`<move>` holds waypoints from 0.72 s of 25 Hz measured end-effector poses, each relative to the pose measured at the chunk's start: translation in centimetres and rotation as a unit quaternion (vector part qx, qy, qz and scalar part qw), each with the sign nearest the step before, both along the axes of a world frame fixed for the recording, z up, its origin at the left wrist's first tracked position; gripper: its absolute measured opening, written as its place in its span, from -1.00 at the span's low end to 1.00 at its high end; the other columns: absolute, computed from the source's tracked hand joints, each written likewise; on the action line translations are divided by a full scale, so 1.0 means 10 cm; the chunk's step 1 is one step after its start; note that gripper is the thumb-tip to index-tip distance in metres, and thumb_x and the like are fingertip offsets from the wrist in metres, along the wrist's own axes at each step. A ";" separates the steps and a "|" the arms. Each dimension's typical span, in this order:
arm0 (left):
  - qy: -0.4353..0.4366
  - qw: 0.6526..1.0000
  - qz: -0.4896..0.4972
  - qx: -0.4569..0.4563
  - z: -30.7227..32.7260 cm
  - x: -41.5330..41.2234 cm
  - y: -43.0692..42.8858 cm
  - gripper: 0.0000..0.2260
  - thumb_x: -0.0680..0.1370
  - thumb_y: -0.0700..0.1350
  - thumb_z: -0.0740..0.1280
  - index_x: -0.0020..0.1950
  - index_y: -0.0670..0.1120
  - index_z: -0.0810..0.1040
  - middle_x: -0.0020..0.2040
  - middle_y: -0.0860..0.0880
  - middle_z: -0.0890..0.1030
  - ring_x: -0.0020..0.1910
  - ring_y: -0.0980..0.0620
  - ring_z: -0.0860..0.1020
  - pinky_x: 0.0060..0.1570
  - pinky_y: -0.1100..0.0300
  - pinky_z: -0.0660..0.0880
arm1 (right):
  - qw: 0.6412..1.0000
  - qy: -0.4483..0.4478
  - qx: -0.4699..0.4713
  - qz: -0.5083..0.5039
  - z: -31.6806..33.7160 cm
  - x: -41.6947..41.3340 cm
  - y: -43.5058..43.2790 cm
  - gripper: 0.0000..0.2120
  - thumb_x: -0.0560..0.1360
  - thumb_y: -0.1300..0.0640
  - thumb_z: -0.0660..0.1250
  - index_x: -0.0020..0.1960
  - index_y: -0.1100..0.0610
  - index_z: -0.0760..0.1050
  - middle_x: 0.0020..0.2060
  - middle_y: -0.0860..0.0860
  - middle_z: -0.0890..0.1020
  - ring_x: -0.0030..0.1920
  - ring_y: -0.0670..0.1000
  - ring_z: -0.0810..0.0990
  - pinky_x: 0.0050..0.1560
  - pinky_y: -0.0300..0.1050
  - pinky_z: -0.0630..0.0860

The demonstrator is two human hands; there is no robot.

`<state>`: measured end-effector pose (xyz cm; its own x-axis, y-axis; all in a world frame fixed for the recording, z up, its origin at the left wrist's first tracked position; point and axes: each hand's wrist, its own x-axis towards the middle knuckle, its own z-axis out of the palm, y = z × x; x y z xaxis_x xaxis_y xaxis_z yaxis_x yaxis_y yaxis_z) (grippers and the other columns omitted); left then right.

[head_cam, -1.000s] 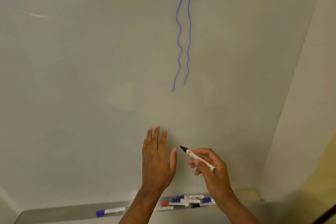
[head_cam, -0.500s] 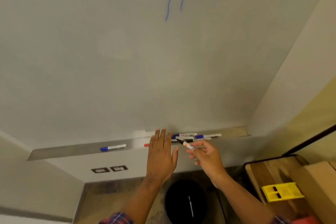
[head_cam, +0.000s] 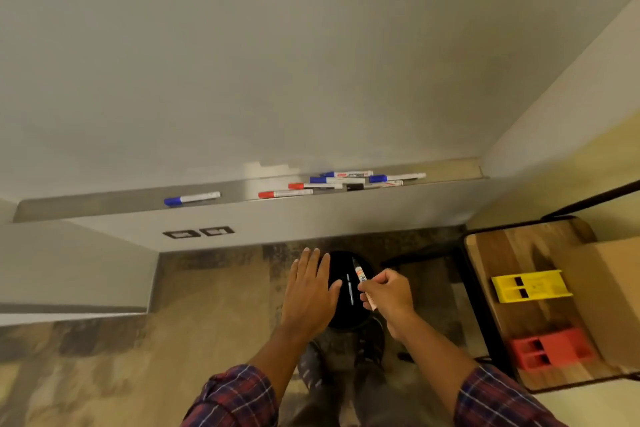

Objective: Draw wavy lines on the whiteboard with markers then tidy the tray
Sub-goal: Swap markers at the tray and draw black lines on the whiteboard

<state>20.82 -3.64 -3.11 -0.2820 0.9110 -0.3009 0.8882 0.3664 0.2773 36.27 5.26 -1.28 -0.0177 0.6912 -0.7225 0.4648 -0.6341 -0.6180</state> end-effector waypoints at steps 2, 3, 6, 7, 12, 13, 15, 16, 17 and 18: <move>0.000 1.000 -0.008 -0.029 -0.21 0.06 -0.09 -0.39 0.74 0.22 -0.10 0.72 -0.06 0.12 0.73 -0.11 0.11 0.73 -0.13 -0.03 0.68 -0.07 -0.10 | 0.999 -0.034 -0.017 -0.007 -0.30 0.02 -0.06 -0.88 0.50 0.26 0.50 -0.08 0.23 0.56 -0.25 0.12 0.73 -0.26 0.06 0.76 -0.15 0.08 0.74; -0.002 0.999 -0.014 -0.041 -0.32 0.09 -0.14 -0.34 0.70 0.24 -0.18 0.71 -0.07 0.12 0.73 -0.12 0.12 0.73 -0.14 -0.02 0.66 -0.06 -0.12 | 0.998 -0.050 -0.025 -0.009 -0.44 0.02 -0.08 -0.89 0.51 0.26 0.49 -0.08 0.21 0.56 -0.25 0.11 0.72 -0.26 0.04 0.76 -0.12 0.09 0.74; -0.008 0.998 -0.014 -0.064 -0.62 0.14 -0.24 -0.28 0.65 0.26 -0.26 0.72 -0.07 0.12 0.73 -0.14 0.11 0.73 -0.15 -0.03 0.62 -0.04 -0.19 | 0.995 -0.092 -0.029 0.000 -0.87 -0.04 -0.06 -0.89 0.53 0.19 0.49 -0.04 0.14 0.56 -0.16 0.09 0.71 -0.18 0.04 0.71 -0.07 0.09 0.71; -0.008 0.997 -0.008 -0.072 -0.68 0.15 -0.25 -0.33 0.70 0.25 -0.20 0.72 -0.08 0.11 0.73 -0.13 0.10 0.73 -0.15 -0.04 0.62 -0.03 -0.20 | 0.994 -0.105 -0.029 0.013 -0.96 -0.06 -0.04 -0.87 0.53 0.15 0.48 0.03 0.12 0.57 -0.07 0.09 0.70 -0.14 0.04 0.67 -0.08 0.07 0.69; -0.026 0.996 0.022 -0.080 -0.86 0.11 -0.31 -0.43 0.76 0.15 0.09 0.70 -0.11 0.14 0.71 -0.16 0.16 0.72 -0.17 0.03 0.67 -0.10 -0.04 | 0.988 -0.102 -0.042 0.104 -1.20 -0.10 0.00 -0.52 0.60 0.18 0.41 0.49 0.11 0.43 0.37 0.09 0.55 0.25 0.13 0.59 0.06 -0.08 0.54; -0.025 0.996 0.023 -0.080 -0.86 0.09 -0.31 -0.43 0.76 0.14 0.11 0.69 -0.12 0.18 0.70 -0.17 0.20 0.72 -0.18 0.07 0.68 -0.13 0.03 | 0.986 -0.101 -0.041 0.122 -1.19 -0.09 0.00 -0.51 0.60 0.19 0.40 0.51 0.11 0.41 0.39 0.09 0.54 0.29 0.13 0.57 0.08 -0.09 0.53; -0.018 0.997 0.022 -0.077 -0.85 0.06 -0.29 -0.44 0.75 0.14 0.12 0.68 -0.12 0.21 0.69 -0.18 0.24 0.71 -0.19 0.10 0.68 -0.15 0.09 | 0.982 -0.103 -0.031 0.157 -1.18 -0.07 -0.01 -0.49 0.61 0.18 0.39 0.53 0.12 0.38 0.42 0.08 0.52 0.30 0.12 0.57 0.10 -0.09 0.53; -0.016 0.997 0.022 -0.076 -0.85 0.05 -0.26 -0.44 0.75 0.14 0.11 0.68 -0.12 0.21 0.69 -0.18 0.24 0.71 -0.19 0.10 0.68 -0.15 0.09 | 0.980 -0.104 -0.024 0.167 -1.17 -0.05 -0.01 -0.48 0.61 0.18 0.39 0.54 0.12 0.37 0.44 0.08 0.51 0.32 0.12 0.56 0.14 -0.08 0.54; -0.013 0.997 0.023 -0.075 -0.83 0.04 -0.23 -0.44 0.76 0.15 0.08 0.68 -0.12 0.21 0.69 -0.18 0.23 0.71 -0.19 0.10 0.68 -0.14 0.08 | 0.979 -0.105 -0.015 0.173 -1.15 -0.05 0.00 -0.48 0.61 0.17 0.39 0.54 0.13 0.36 0.45 0.08 0.50 0.36 0.12 0.54 0.20 -0.06 0.54; -0.009 0.997 0.022 -0.073 -0.81 0.02 -0.18 -0.43 0.75 0.16 0.02 0.68 -0.13 0.21 0.69 -0.18 0.23 0.71 -0.19 0.10 0.68 -0.14 0.07 | 0.978 -0.107 -0.004 0.178 -1.12 -0.05 0.01 -0.47 0.61 0.17 0.39 0.55 0.13 0.36 0.47 0.07 0.49 0.38 0.12 0.53 0.24 -0.05 0.53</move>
